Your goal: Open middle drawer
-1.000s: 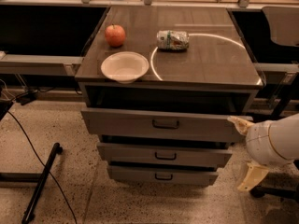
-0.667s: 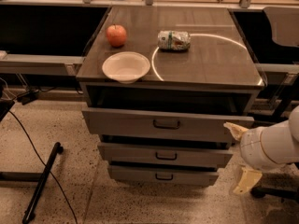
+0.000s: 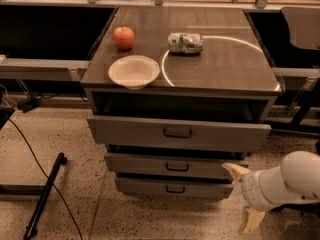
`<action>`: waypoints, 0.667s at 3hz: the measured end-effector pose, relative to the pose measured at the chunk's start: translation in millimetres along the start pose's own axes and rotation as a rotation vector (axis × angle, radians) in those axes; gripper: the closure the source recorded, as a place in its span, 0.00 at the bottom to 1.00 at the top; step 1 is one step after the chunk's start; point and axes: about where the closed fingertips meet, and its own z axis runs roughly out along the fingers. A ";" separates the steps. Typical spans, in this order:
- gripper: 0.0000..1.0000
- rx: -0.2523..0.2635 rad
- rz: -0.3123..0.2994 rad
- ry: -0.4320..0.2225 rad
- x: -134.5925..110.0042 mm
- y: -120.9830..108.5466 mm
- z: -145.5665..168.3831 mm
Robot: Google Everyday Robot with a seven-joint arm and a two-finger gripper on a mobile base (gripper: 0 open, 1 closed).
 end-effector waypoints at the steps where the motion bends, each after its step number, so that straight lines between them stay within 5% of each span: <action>1: 0.00 -0.007 -0.026 -0.006 0.4 2.0 4.0; 2: 0.00 -0.011 -0.001 -0.043 6.8 -6.7 16.3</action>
Offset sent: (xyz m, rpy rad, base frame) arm 0.0279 0.0012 -0.0549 0.1317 0.0676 0.0049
